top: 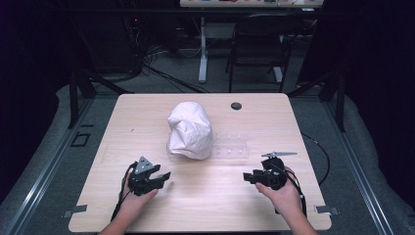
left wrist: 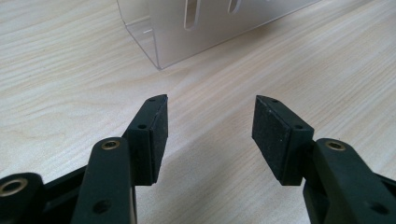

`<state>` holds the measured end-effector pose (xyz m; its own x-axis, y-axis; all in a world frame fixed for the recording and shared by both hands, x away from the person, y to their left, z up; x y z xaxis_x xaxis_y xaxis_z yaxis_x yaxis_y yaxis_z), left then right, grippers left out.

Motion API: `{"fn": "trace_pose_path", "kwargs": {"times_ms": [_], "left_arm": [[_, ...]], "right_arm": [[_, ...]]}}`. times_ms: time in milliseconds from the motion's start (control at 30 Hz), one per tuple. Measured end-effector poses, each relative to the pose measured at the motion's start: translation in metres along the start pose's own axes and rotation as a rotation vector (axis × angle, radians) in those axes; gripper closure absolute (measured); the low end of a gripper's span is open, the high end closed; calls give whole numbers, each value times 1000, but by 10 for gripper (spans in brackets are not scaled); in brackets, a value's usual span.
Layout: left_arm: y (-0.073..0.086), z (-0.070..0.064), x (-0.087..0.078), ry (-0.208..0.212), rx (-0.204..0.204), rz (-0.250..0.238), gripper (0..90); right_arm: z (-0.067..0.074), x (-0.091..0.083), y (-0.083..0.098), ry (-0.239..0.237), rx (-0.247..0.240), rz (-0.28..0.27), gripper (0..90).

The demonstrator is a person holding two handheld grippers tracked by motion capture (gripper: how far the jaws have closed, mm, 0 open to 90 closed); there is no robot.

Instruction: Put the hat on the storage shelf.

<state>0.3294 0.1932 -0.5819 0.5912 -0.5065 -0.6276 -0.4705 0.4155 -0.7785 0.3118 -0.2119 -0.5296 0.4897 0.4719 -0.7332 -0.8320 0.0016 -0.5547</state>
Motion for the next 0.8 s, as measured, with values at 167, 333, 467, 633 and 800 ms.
{"fn": "trace_pose_path", "kwargs": {"times_ms": [167, 333, 467, 633, 800], "left_arm": [[0, 1, 0, -7, -1, -2, 463], [0, 2, 1, -13, -10, 0, 461], [1, 2, 3, -12, -17, 0, 460], [1, 2, 3, -22, -20, 1, 460], [1, 3, 2, -27, -20, -1, 459]], "right_arm": [[-13, 1, 17, 14, 8, -31, 508], [-23, 0, 29, 52, -8, -98, 506], [-29, 1, 33, 57, -12, -137, 519], [-33, 2, 39, 71, -23, -177, 563], [-36, 0, 43, 69, -1, -202, 600]]}}
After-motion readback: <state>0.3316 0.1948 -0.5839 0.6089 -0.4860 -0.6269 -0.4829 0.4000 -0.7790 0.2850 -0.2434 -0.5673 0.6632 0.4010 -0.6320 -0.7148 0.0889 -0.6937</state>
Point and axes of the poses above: each handheld gripper's, and its own axes: x roughly forward along the jaws, y roughly out of its underside, z roughly to its left, the point moved 1 cm from there along x, roughly forward along the jaws, and after that the axes turned 6 degrees about x, right-handed, at the moved point
